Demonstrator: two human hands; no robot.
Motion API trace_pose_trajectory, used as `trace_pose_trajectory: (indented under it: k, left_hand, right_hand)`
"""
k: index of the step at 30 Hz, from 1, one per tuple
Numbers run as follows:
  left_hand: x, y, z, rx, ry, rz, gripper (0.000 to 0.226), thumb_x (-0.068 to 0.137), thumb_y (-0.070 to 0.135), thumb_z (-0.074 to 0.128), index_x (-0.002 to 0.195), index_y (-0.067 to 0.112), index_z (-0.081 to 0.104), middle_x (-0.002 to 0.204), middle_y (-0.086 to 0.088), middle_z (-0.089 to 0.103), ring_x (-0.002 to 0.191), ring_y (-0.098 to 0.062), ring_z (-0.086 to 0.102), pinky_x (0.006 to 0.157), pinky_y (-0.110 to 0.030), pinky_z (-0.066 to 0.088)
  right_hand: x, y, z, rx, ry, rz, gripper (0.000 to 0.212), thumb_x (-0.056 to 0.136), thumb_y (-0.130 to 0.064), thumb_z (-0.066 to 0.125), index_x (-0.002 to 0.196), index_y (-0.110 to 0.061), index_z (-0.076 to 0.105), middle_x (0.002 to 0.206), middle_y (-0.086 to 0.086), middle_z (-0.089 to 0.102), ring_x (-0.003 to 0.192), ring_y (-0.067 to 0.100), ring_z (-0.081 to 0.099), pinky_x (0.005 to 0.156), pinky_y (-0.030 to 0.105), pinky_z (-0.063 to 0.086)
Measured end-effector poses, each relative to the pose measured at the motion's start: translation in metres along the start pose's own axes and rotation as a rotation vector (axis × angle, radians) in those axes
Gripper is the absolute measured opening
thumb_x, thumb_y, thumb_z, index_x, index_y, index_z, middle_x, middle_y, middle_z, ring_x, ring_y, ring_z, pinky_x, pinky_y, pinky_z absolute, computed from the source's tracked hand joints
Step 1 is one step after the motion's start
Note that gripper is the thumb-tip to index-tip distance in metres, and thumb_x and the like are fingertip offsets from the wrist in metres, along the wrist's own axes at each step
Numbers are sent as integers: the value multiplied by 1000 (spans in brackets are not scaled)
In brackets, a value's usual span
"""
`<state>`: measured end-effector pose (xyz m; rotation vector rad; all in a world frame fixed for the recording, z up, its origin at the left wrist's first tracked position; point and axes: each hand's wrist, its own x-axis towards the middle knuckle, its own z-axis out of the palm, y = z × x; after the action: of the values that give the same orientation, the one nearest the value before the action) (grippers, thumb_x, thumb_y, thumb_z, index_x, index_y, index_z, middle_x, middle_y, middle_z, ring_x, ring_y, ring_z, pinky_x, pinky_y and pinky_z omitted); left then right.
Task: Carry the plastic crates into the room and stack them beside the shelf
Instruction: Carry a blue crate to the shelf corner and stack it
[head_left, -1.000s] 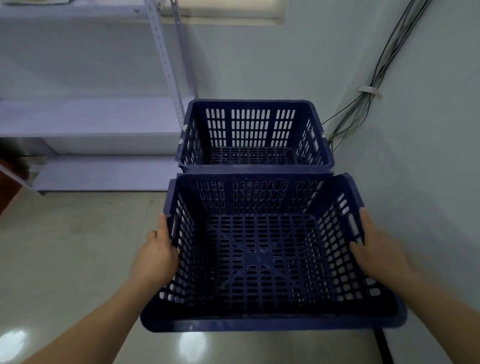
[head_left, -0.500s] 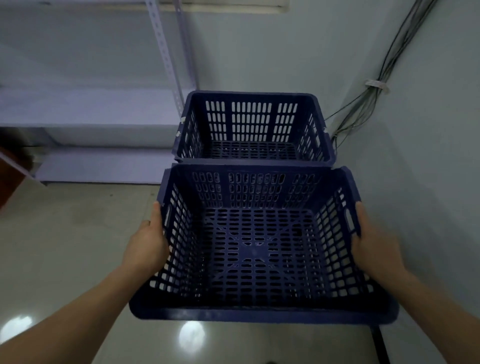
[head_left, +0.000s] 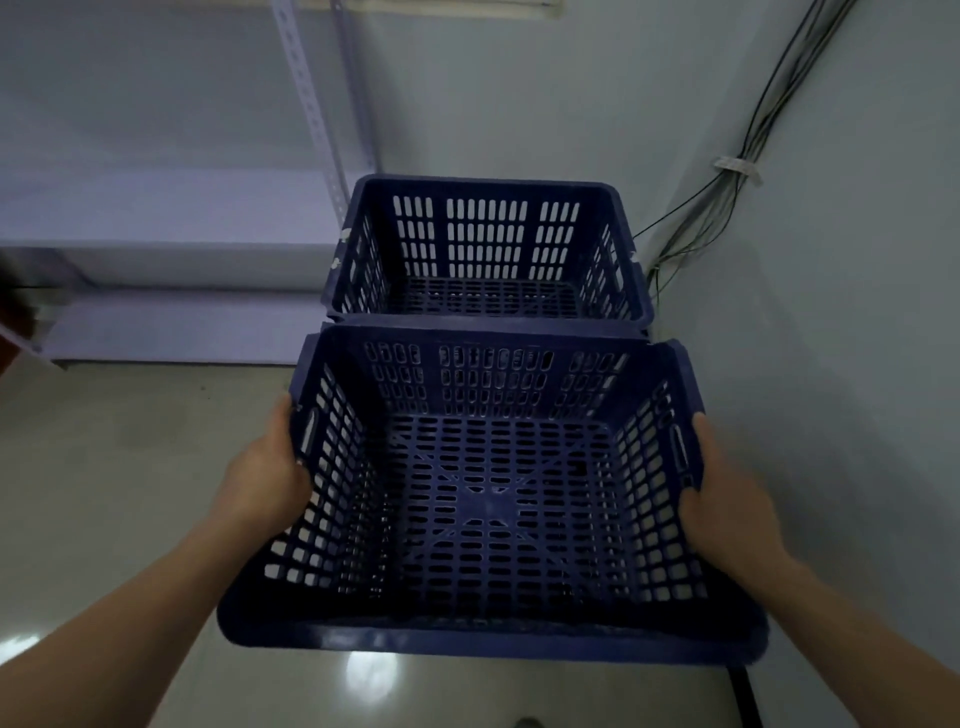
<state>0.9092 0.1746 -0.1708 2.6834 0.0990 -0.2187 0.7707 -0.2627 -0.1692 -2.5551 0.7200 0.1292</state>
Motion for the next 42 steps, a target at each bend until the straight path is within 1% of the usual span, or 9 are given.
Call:
trace_pose_trajectory:
  k: [3,7,14,22,27,30,32,37,42]
  left_hand:
    - [-5,-1,-1,8,-3,0,82,88,-2,52,157,19,13,80,-8,59,60,-27,54,57,-37,43]
    - [-9,0,0,2,3,-9,83,87,-2,53,156,19,13,77,-8,59,59,-29,54,58,-38,45]
    - [-20,-2,1,-50,14,-14,83,86,-5,53,156,21,16,73,-6,56,54,-23,50,54,-35,38]
    - [-14,-1,-3,-33,-10,-20,85,86,-5,51,158,19,12,77,-8,57,59,-27,51,59,-36,40]
    - [-15,-1,-1,-30,0,-17,86,85,-3,54,158,19,14,76,-5,54,60,-27,48,60,-35,40]
    - [-17,1,-3,-45,3,-1,85,84,-3,55,156,21,16,80,-4,54,63,-26,49,62,-35,41]
    - [-16,1,-2,-35,5,10,87,85,-3,55,158,19,14,83,-5,55,65,-27,51,63,-35,42]
    - [-14,0,-1,-2,-18,0,91,88,0,55,161,18,4,84,-8,55,68,-28,51,64,-35,40]
    - [-12,0,-1,17,-28,-3,93,88,2,53,161,19,-2,86,-8,57,69,-27,52,64,-35,40]
  right_hand:
    - [0,1,-2,6,-22,15,95,96,-3,53,167,-36,-2,75,8,69,58,30,63,56,46,58]
    - [1,-1,-3,-2,-28,22,95,96,-4,54,167,-36,-1,80,10,70,60,29,65,59,47,59]
    - [3,-1,-4,-35,-42,41,97,96,-8,55,166,-36,-6,69,6,67,55,26,63,55,41,57]
    - [3,-6,-6,-31,-55,46,98,96,-8,55,165,-41,-7,86,9,71,63,26,66,64,46,60]
    - [1,-10,-7,-57,-51,58,99,95,-7,55,166,-37,-7,72,6,66,58,26,63,59,42,58]
    - [-1,-9,-7,-58,-44,63,98,95,-8,55,166,-38,-6,80,8,69,60,26,65,62,45,60]
    - [-1,-9,-7,-57,-47,58,97,96,-9,54,166,-39,-7,85,8,70,63,26,65,65,45,61]
    - [-2,-10,-7,-45,-47,57,98,95,-8,54,166,-38,-7,78,4,67,62,24,65,64,44,60]
    - [-3,-9,-7,-46,-52,61,95,97,-10,52,165,-41,-7,93,8,71,71,26,68,69,49,62]
